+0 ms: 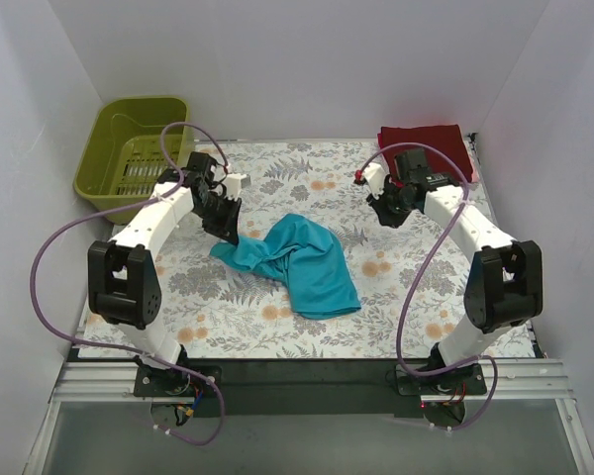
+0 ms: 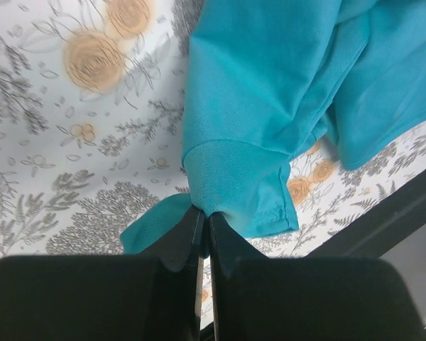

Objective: Fold and stack the t-shirts
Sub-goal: Flatten the tshirt out

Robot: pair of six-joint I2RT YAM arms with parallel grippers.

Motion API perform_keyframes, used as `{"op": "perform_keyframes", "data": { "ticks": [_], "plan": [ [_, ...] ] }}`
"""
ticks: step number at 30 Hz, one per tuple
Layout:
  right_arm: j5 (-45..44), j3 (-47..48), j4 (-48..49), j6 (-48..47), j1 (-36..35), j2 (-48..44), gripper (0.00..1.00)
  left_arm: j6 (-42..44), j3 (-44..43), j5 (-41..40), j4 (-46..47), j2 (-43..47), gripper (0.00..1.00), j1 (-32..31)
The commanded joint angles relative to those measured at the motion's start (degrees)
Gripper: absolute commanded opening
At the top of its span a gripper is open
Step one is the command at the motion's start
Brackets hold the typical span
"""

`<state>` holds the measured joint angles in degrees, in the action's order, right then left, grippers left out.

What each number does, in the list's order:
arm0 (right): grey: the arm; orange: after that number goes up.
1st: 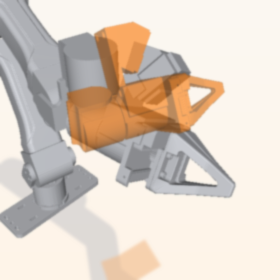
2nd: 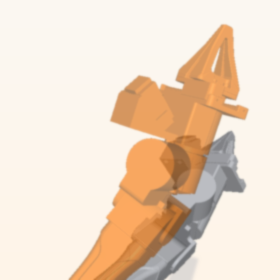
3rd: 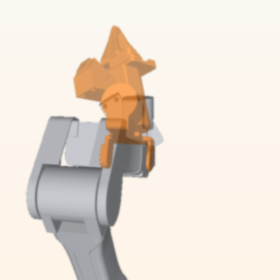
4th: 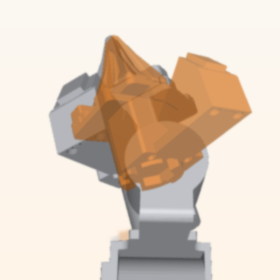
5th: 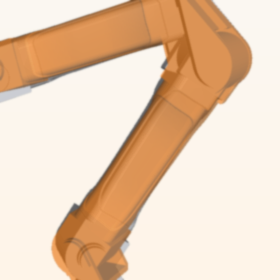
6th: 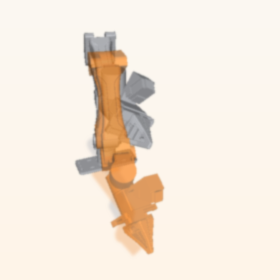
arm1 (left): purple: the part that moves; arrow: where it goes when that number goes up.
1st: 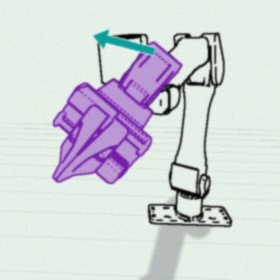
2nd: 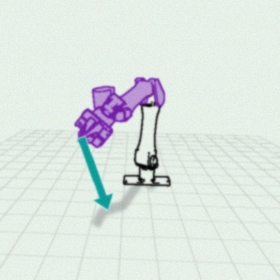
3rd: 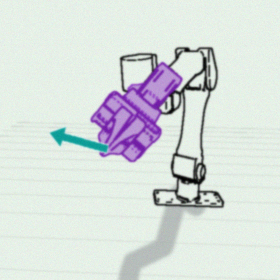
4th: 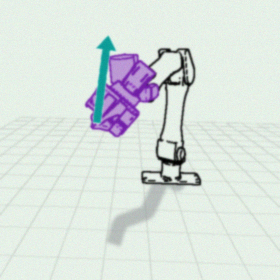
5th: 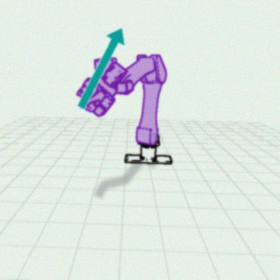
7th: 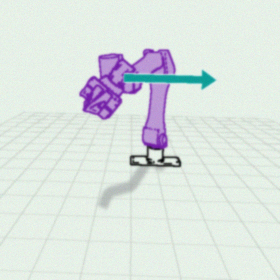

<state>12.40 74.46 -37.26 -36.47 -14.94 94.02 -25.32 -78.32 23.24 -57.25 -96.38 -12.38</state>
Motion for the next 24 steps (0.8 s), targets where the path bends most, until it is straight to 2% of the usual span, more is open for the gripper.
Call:
{"op": "perform_keyframes", "data": {
  "ticks": [1, 4, 5, 9, 14, 18, 20, 21, 24],
  "plan": [
    [8.8, 1.1, -4.2, 2.5, -5.0, -1.8, 0.37, -1.7, -8.0, 5.6, -2.9, -2.3, 0.00, 3.4],
    [11.0, -3.5, -3.5, 3.9, -10.9, -5.4, 0.58, -2.5, -16.1, 7.0, -5.9, -5.6, 0.00, 3.9],
    [11.3, -4.7, -2.8, 4.6, -12.6, -6.2, 0.68, -3.0, -17.7, 7.3, -6.8, -6.9, 0.00, 3.9],
    [9.6, -7.2, 1.3, 7.6, -22.3, -8.5, 0.70, -4.2, -22.3, 9.4, -10.1, -9.8, 0.00, 4.0],
    [4.3, -4.8, 7.0, 10.3, -31.2, -5.3, 0.68, -5.5, -19.4, 9.7, -9.0, -10.5, 0.00, 4.0],
    [-0.3, -1.3, 11.3, 13.2, -39.4, 1.5, 0.71, -7.2, -19.0, 10.6, -8.1, -11.2, 0.00, 4.0],
    [-3.6, 2.4, 12.2, 14.3, -42.8, 4.8, 0.75, -7.5, -19.1, 10.5, -8.0, -11.3, 0.00, 4.0],
    [-5.7, 6.0, 13.1, 16.2, -44.1, 9.3, 0.77, -7.7, -19.1, 9.9, -7.9, -11.0, 0.00, 4.2],
    [-8.1, 9.0, 14.0, 18.5, -45.3, 14.2, 0.78, -8.0, -17.5, 9.7, -7.6, -10.3, 0.00, 5.1]
  ]
}}
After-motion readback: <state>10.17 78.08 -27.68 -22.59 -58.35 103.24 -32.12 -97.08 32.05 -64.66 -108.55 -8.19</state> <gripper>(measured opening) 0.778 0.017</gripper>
